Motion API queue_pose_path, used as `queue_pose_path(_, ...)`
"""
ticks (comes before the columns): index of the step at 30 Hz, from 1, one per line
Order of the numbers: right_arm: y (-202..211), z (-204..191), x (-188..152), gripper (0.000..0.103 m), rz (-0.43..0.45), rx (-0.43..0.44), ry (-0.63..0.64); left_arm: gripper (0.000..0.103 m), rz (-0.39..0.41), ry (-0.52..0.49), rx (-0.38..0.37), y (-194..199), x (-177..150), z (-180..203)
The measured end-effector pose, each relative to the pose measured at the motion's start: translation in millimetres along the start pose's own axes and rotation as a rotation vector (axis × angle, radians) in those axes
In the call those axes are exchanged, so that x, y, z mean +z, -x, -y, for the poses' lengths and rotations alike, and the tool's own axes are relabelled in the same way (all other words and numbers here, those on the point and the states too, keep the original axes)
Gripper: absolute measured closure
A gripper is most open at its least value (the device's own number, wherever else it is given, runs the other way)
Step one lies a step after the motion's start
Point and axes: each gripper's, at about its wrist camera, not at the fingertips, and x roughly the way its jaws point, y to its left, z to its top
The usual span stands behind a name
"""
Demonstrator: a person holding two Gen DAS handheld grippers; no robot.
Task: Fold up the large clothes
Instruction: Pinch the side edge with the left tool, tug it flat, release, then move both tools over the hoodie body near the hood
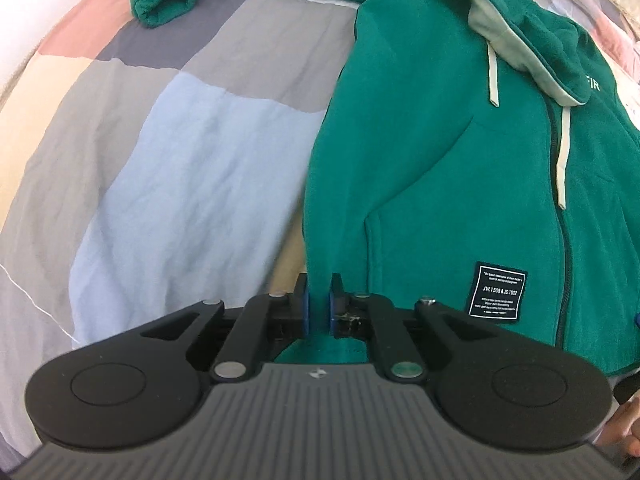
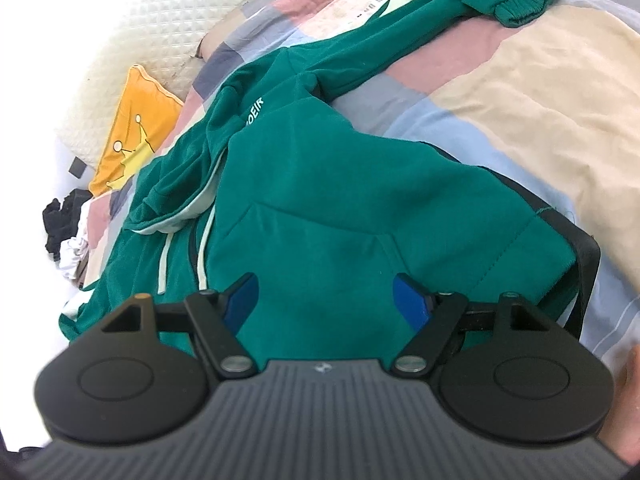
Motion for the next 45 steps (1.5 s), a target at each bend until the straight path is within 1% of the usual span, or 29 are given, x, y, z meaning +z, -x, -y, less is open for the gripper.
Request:
queue_pose_path(1,0.3,-0.8,-0.2,0.026,0.003,0.002,0.005,0.089,0.001,-0.005,0.000,0.4,-0.8,0.6)
queue_pose_path(3,0.0,-3.8,0.3,0.026,0.007,0.007,0.022,0.080,0.005,-0.004,0.006,3.3,-1.3,-0.3)
queue_pose_path(4,0.6,-5.6,-0.3,0.026,0.010,0.010,0.033,0.078,0.006,-0.007,0.003,3.1,-0.4,-1.3)
queue_pose_path(5,1.6,-7.8,-1.3,0.026,0.012,0.012,0.048,0.071,0.013,-0.011,-0.005,6.3,-0.2,-1.5)
queue_pose_path(6,2.1,-11.0,-1.5,0.026,0.016,0.015,0.067,0.061,0.021,-0.015,-0.011,9.5,-0.3,-1.4)
queue_pose_path(8,3.5,-19.2,-1.6,0.026,0.024,0.025,0.110,0.051,0.034,-0.020,-0.025,16.4,0.4,-0.3)
queue_pose_path(13,7.8,-41.3,9.2,0.026,0.045,0.056,0.211,0.047,0.065,-0.008,-0.065,38.5,7.5,6.4)
queue_pose_path(16,12.8,-58.4,22.9,0.027,0.067,0.078,0.319,0.044,0.096,-0.024,-0.076,52.4,16.2,19.5)
queue_pose_path(19,14.6,-71.2,38.0,0.027,0.098,0.074,0.412,0.042,0.141,-0.056,-0.081,63.0,26.1,37.7)
queue_pose_path(23,10.2,-73.1,51.2,0.027,0.118,0.075,0.458,0.042,0.215,-0.086,-0.099,63.4,46.8,68.7)
queue_pose_path(26,2.4,-68.3,51.7,0.027,0.093,0.067,0.458,0.042,0.250,-0.091,-0.153,50.2,68.2,99.5)
queue_pose_path(28,-6.4,-63.2,51.0,0.027,0.069,0.057,0.458,0.042,0.267,-0.104,-0.200,36.3,84.0,123.5)
queue_pose_path(31,-17.9,-55.3,50.1,0.027,0.035,0.050,0.431,0.042,0.293,-0.116,-0.250,13.2,109.9,161.8)
queue_pose_path(32,-22.2,-54.0,50.2,0.027,0.030,0.043,0.429,0.042,0.308,-0.138,-0.275,5.0,120.1,177.3)
queue_pose_path(33,-25.9,-53.4,49.8,0.027,0.027,0.038,0.428,0.042,0.327,-0.159,-0.284,-1.1,127.6,189.2)
queue_pose_path(35,-33.7,-52.0,51.8,0.027,0.020,0.030,0.413,0.042,0.386,-0.210,-0.271,-14.2,143.5,215.0)
queue_pose_path(38,-39.4,-49.5,53.6,0.027,0.016,0.048,0.382,0.042,0.463,-0.279,-0.240,-37.6,162.1,243.3)
queue_pose_path(40,-42.6,-50.3,52.8,0.027,0.026,0.042,0.395,0.042,0.488,-0.301,-0.217,-58.4,173.7,253.6)
queue_pose_path(42,-47.9,-50.1,53.1,0.027,0.027,0.028,0.402,0.042,0.476,-0.306,-0.173,-84.8,185.3,260.4)
queue_pose_path(45,-56.8,-47.1,55.9,0.027,0.025,0.017,0.394,0.042,0.409,-0.293,-0.129,-124.1,196.9,260.5)
